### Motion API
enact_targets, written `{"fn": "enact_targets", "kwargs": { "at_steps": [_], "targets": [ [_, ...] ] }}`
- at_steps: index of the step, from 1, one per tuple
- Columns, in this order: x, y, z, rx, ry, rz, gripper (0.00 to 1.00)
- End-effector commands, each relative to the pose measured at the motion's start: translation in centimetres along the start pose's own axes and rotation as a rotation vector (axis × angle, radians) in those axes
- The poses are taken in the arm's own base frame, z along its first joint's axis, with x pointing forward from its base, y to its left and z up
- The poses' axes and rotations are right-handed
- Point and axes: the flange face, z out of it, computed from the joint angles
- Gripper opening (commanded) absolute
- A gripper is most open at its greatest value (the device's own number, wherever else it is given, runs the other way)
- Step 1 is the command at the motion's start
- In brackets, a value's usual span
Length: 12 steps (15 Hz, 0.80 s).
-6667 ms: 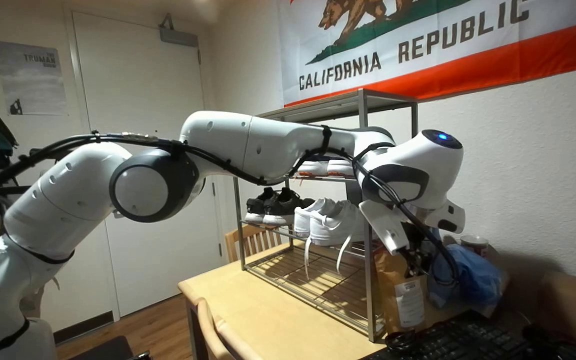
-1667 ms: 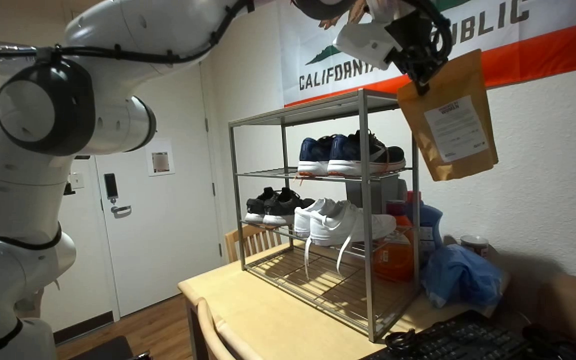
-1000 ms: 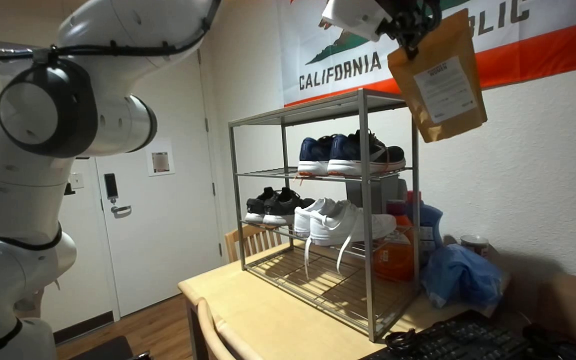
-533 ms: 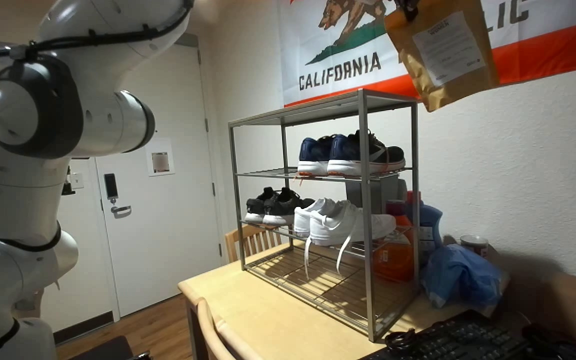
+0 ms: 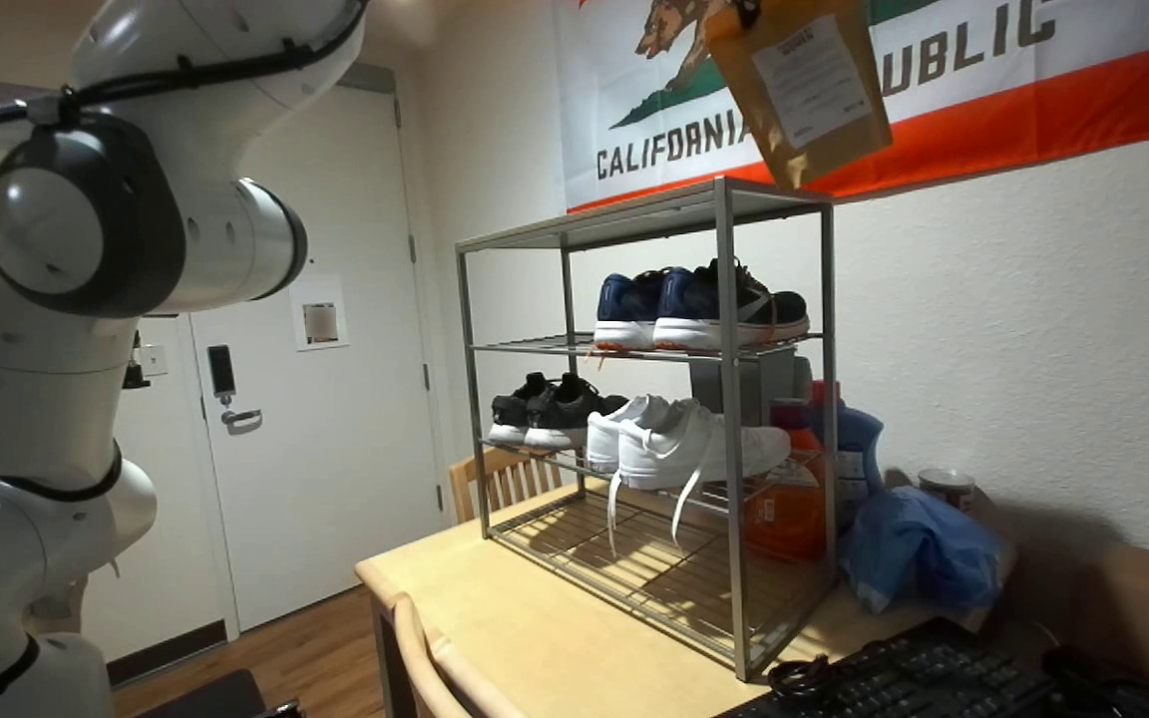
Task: Pick the brown bag and put it on top of the rack
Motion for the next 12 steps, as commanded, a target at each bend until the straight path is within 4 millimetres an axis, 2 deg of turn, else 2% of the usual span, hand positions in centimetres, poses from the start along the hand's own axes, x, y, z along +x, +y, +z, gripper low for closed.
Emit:
{"fn": "enact_targets", "kwargs": {
  "at_steps": [1, 5, 7, 12],
  "targets": [
    [0.2, -2.9, 0.0, 0.084, -0.004, -0.069, 0.01],
    [0.3, -5.0, -0.1, 0.130, -0.010, -0.103, 0.01],
    [0.4, -5.6, -1.4, 0.151, -0.005, -0.117, 0.01],
    [0.0, -6.8, -2.4, 0.246, -0.042, -0.119, 0.01]
  ]
}}
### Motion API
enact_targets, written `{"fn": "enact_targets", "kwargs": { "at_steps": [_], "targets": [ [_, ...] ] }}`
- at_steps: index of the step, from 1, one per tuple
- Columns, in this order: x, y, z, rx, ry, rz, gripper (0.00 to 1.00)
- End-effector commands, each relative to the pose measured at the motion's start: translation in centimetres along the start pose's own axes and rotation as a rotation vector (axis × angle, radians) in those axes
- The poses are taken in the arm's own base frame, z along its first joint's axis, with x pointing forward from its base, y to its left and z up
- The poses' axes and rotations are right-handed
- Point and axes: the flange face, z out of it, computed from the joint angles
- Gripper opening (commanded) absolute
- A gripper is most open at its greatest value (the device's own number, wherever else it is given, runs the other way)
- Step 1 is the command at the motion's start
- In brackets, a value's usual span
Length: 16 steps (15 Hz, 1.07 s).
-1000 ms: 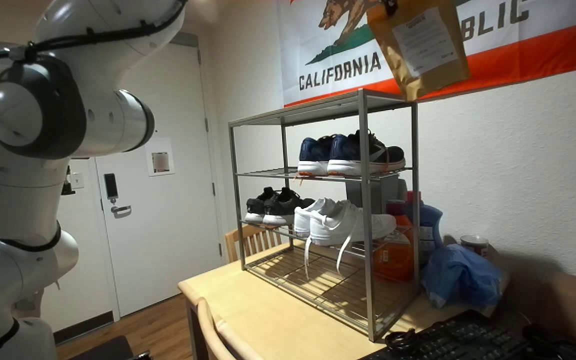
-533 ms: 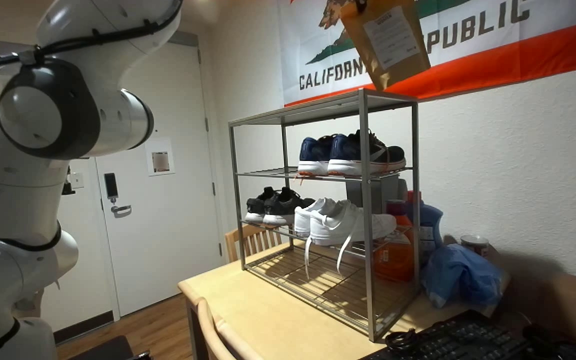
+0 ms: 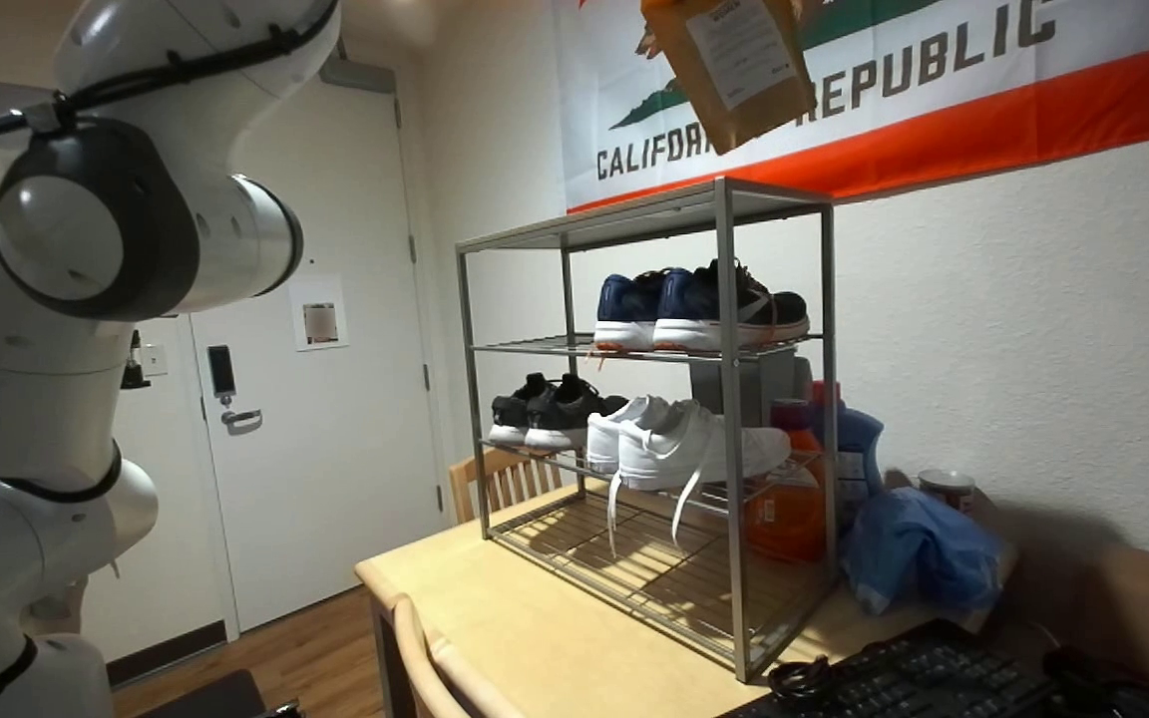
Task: Pick the brown bag and put it on top of the rack
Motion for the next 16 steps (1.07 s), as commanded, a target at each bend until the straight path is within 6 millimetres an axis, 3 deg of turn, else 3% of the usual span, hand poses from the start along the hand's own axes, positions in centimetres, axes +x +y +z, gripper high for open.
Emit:
{"fn": "enact_targets", "kwargs": {
  "at_steps": [1, 8, 16],
  "targets": [
    [-0.5, -1.3, -0.9, 0.107, -0.049, -0.009, 0.01],
    [-2.3, -1.8, -0.8, 0.257, -0.185, 0.015, 0.01],
    [-1.7, -1.7, -0.6, 0.339, -0.130, 0.063, 0.01]
  ]
}}
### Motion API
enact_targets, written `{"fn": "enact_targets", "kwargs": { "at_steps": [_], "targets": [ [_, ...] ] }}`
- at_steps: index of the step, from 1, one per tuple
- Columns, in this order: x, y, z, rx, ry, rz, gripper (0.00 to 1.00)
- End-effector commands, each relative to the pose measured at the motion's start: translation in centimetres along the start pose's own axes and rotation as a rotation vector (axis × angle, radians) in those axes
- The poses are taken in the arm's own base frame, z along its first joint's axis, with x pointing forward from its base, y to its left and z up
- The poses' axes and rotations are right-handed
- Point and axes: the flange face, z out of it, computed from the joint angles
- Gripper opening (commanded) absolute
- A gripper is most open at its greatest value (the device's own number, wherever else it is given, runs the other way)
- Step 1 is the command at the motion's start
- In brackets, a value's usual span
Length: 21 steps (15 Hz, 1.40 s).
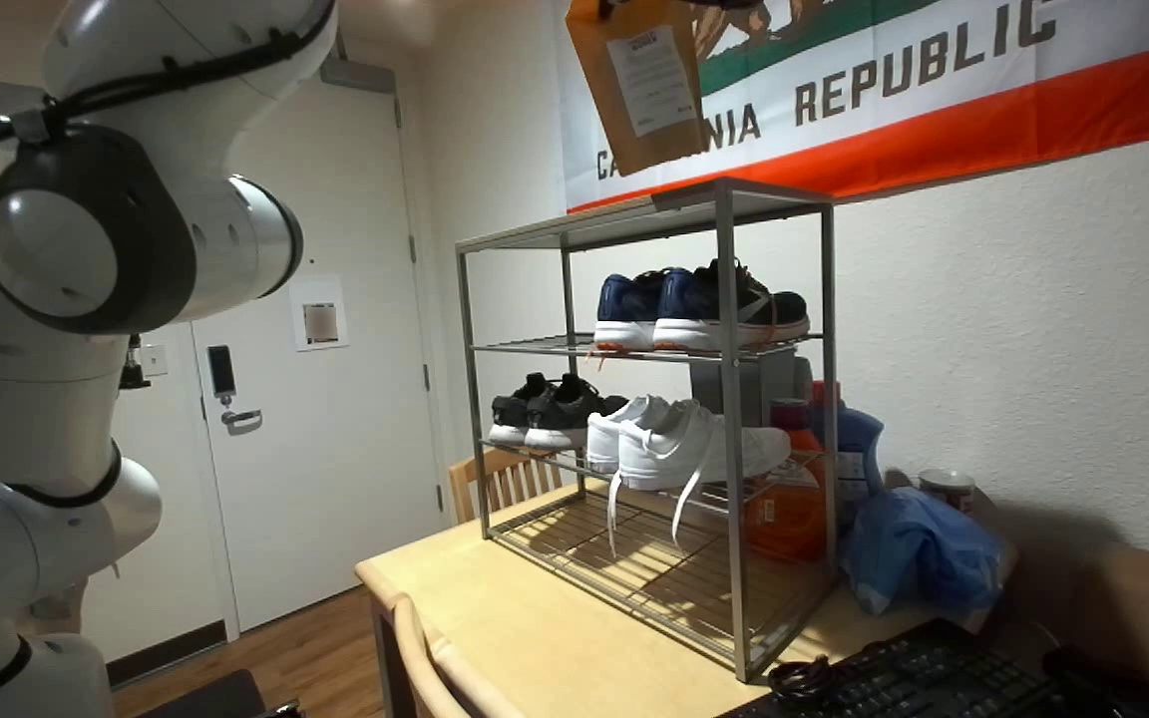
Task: Pick the brown bag and put it on top of the rack
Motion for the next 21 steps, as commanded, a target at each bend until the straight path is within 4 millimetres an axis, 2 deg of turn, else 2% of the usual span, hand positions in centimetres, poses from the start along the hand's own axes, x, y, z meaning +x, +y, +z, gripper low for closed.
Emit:
{"fn": "enact_targets", "kwargs": {
  "at_steps": [1, 3, 4, 11, 17, 21],
  "targets": [
    [0.7, -0.7, -0.8, 0.036, 0.070, 0.020, 0.01],
    [1.3, -0.6, -1.1, 0.020, 0.120, 0.027, 0.01],
    [0.6, 0.3, -0.5, 0.002, 0.058, 0.012, 0.01],
    [0.5, 1.0, -0.5, -0.001, 0.058, 0.023, 0.01],
    [0.8, 2.7, 1.8, 0.063, 0.066, 0.045, 0.01],
    [1.2, 3.1, 2.6, 0.093, 0.087, 0.049, 0.01]
  ]
}}
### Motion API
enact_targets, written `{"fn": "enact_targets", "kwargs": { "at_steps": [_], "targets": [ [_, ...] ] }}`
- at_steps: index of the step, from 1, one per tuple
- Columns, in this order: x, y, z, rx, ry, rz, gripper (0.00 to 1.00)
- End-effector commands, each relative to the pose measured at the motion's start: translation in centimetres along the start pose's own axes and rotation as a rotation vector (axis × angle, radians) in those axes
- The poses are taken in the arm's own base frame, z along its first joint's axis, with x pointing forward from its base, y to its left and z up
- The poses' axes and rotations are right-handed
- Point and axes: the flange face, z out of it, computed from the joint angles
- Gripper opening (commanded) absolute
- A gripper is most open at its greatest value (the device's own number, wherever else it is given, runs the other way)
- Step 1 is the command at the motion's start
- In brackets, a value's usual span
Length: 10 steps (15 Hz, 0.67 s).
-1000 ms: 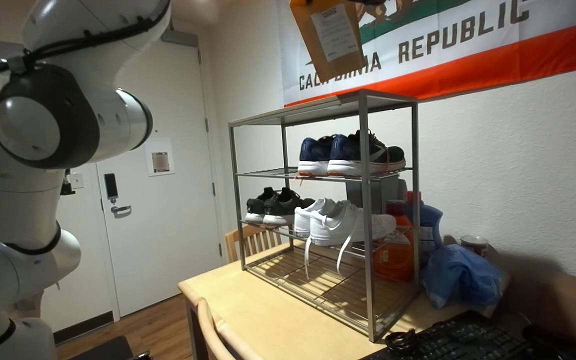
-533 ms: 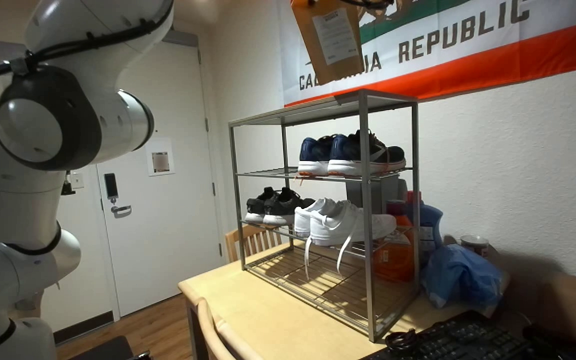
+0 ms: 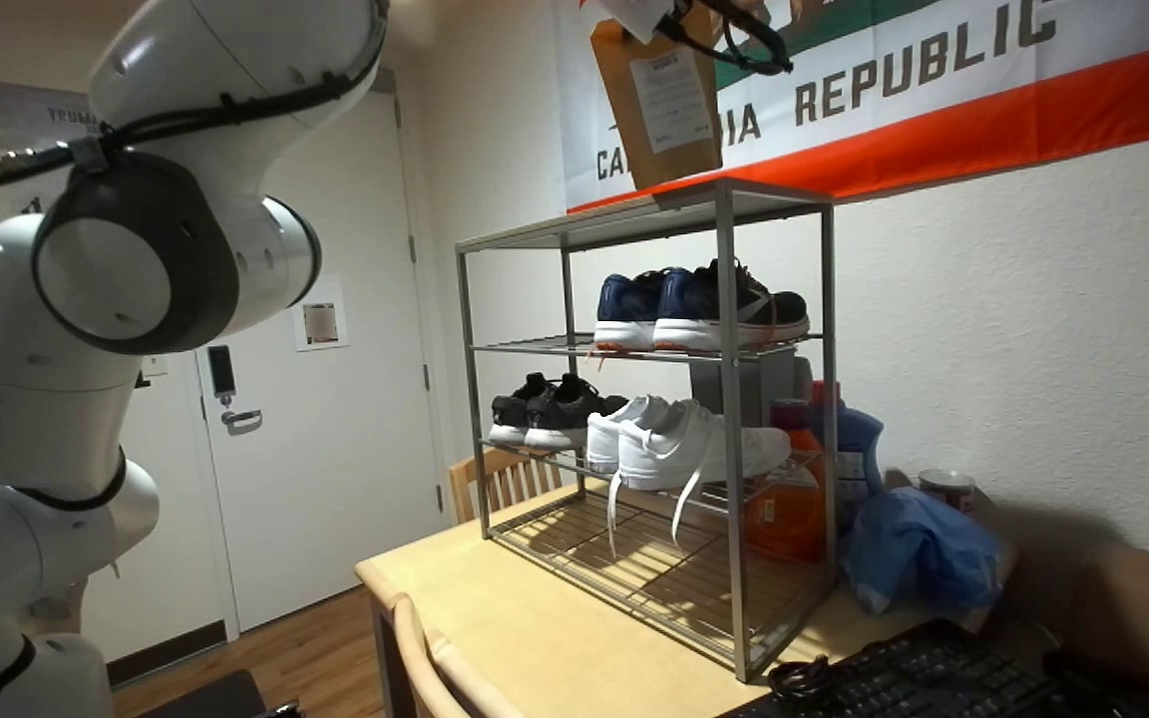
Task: Pick the brown bag and put it on top of the rack
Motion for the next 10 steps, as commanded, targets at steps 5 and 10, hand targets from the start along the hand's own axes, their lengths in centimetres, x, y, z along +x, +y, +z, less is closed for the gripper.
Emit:
{"fn": "enact_targets", "kwargs": {
  "at_steps": [5, 10],
  "targets": [
    [2.0, -1.1, 0.0, 0.084, 0.165, -0.005, 0.01],
    [2.3, -0.4, 1.0, 0.073, 0.193, 0.006, 0.01]
  ]
}}
